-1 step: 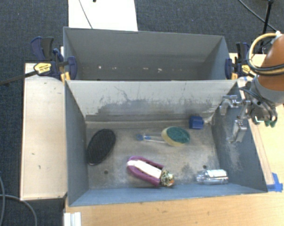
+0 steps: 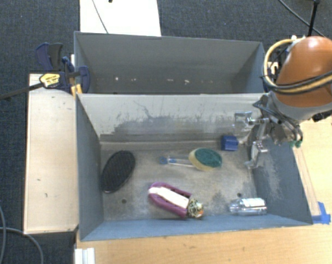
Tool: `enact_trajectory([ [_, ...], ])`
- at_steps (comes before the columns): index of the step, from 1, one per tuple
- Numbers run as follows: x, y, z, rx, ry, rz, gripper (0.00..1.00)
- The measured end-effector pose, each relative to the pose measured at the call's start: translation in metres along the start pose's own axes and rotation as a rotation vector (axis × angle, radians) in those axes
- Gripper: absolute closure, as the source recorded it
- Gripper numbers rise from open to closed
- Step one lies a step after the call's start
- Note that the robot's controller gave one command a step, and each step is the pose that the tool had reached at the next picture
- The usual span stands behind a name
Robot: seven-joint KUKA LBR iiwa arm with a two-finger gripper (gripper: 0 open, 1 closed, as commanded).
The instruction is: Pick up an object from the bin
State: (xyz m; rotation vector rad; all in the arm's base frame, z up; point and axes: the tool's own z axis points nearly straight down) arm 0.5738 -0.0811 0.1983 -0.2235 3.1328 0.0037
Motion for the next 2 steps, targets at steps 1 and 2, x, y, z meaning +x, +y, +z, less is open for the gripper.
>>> enact_trajectory([
  [1, 0.0157, 0.0809, 0.0156, -0.002, 0.001, -0.026, 0.0],
  [2, 0.0153, 0.0751, 0.0151, 0.002, -0.001, -0.021, 1.0],
])
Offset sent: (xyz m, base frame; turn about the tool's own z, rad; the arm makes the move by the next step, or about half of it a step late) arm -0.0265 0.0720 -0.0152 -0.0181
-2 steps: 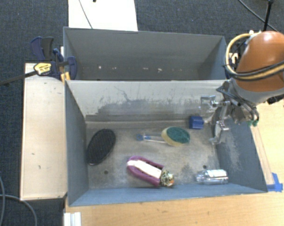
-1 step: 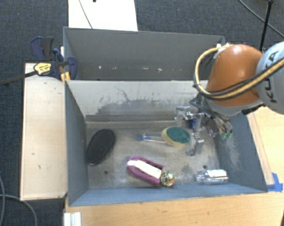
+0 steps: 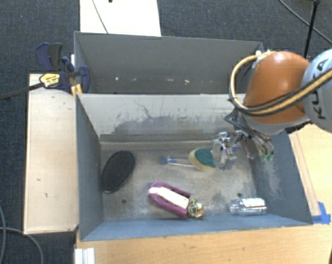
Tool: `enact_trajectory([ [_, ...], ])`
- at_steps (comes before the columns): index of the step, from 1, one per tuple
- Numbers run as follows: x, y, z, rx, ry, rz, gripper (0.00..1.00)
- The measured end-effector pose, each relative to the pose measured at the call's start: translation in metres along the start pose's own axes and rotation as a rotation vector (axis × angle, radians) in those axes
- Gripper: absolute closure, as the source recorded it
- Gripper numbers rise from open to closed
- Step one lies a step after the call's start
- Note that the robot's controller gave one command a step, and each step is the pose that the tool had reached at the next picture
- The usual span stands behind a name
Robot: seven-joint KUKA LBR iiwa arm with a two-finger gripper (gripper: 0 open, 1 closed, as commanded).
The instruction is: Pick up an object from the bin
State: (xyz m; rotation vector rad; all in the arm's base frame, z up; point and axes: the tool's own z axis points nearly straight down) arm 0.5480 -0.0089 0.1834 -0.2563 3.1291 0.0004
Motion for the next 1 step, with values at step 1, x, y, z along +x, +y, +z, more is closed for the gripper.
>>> enact_trajectory([
  [1, 0.0, 0.0, 0.0, 0.0, 0.0, -0.002, 0.0],
])
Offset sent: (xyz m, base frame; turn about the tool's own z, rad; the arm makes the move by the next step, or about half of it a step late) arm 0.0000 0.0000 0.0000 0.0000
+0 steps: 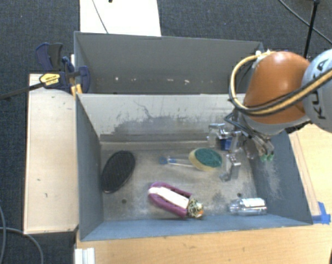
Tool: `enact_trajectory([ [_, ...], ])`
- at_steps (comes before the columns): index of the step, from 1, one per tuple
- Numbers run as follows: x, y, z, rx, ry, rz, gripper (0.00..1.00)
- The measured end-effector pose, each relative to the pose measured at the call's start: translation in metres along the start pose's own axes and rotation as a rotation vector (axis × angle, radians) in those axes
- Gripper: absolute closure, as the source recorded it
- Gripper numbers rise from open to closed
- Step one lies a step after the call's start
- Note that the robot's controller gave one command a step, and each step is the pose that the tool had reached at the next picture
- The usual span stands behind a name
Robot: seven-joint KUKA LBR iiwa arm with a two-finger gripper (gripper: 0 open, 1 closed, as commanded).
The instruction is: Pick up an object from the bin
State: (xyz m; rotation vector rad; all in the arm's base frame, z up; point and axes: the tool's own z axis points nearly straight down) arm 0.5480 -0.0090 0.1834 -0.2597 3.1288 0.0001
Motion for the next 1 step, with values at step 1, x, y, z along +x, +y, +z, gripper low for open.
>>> enact_trajectory([
  [1, -0.0352, 0.0051, 0.0667, -0.001, 0.004, -0.075, 0.0],
])
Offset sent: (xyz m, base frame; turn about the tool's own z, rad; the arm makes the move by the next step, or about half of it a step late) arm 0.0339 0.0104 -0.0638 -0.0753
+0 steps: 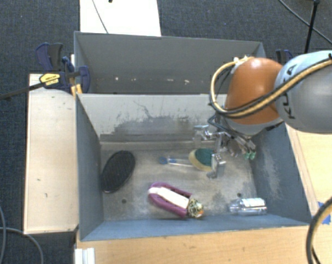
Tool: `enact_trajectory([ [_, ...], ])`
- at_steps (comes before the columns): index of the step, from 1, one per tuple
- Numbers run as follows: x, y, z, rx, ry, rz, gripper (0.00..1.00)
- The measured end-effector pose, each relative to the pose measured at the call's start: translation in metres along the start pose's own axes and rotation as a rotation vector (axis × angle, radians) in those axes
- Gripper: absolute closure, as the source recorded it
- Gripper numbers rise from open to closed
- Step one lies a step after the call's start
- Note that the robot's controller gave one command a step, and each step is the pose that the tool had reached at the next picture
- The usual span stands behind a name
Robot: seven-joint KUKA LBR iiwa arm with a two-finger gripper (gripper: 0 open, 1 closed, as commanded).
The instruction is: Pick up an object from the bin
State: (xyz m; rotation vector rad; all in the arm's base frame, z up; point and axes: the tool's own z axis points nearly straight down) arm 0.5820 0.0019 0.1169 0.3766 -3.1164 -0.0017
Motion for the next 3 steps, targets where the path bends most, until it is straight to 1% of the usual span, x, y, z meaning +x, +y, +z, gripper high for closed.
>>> enact_trajectory([
  [1, -0.002, -0.01, 0.049, 0.0, 0.001, 0.005, 0.0],
  [2, -0.003, -0.009, 0.047, 0.001, -0.002, 0.002, 1.0],
  [3, 0.0, -0.006, -0.169, 0.005, -0.015, 0.026, 1.0],
])
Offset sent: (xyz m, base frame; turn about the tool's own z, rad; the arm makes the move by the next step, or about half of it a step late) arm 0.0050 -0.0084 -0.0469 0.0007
